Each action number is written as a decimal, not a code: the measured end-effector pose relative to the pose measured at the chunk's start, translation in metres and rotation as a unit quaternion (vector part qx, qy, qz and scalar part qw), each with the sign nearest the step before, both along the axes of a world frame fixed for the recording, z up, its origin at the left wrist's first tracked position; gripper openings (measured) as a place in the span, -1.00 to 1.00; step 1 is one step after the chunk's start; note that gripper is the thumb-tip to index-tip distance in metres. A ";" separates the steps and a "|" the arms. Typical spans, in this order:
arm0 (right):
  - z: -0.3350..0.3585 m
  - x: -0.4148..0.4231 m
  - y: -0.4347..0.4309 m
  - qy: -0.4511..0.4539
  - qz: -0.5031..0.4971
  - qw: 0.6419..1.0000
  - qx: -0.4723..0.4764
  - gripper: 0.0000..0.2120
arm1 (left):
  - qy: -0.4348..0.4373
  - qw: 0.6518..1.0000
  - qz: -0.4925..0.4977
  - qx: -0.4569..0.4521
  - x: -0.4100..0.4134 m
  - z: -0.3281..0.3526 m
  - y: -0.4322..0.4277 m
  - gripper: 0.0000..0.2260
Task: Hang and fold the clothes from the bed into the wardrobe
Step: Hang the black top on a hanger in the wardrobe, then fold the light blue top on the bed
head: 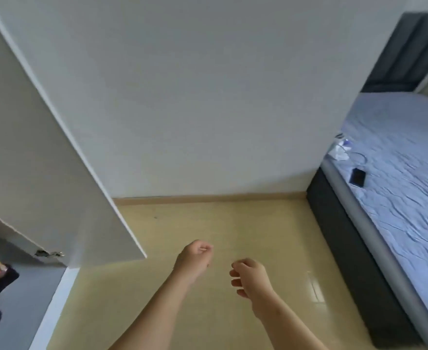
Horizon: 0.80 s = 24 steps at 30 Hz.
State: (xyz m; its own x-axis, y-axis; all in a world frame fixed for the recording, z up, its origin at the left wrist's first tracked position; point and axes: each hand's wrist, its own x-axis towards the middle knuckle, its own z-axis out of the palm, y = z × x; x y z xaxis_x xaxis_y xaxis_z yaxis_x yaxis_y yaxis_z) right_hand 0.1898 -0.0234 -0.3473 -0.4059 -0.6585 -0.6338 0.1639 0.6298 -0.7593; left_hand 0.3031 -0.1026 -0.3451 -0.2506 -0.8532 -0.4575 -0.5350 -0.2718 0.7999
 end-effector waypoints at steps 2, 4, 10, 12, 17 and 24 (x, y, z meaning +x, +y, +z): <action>0.002 -0.058 0.038 0.032 -0.056 0.998 -0.003 -0.85 | 0.010 0.999 -0.051 0.005 -0.065 0.000 0.025 -0.88; 0.003 -0.115 0.081 0.072 -0.108 0.992 -0.005 -0.84 | 0.020 0.994 -0.107 0.010 -0.128 -0.001 0.056 -0.87; -0.002 -0.235 0.209 0.078 -0.269 0.960 0.015 -0.85 | 0.035 0.964 -0.262 0.035 -0.282 -0.007 0.157 -0.89; -0.005 -0.264 0.246 0.070 -0.322 0.944 0.017 -0.86 | 0.033 0.949 -0.311 0.040 -0.321 -0.005 0.186 -0.90; -0.019 -0.319 0.316 0.033 -0.437 0.899 0.020 -0.86 | 0.011 0.906 -0.420 0.048 -0.415 -0.007 0.241 -0.89; -0.034 -0.423 0.378 -0.002 -0.543 0.839 0.018 -0.84 | -0.007 0.857 -0.512 0.066 -0.556 -0.022 0.305 -0.91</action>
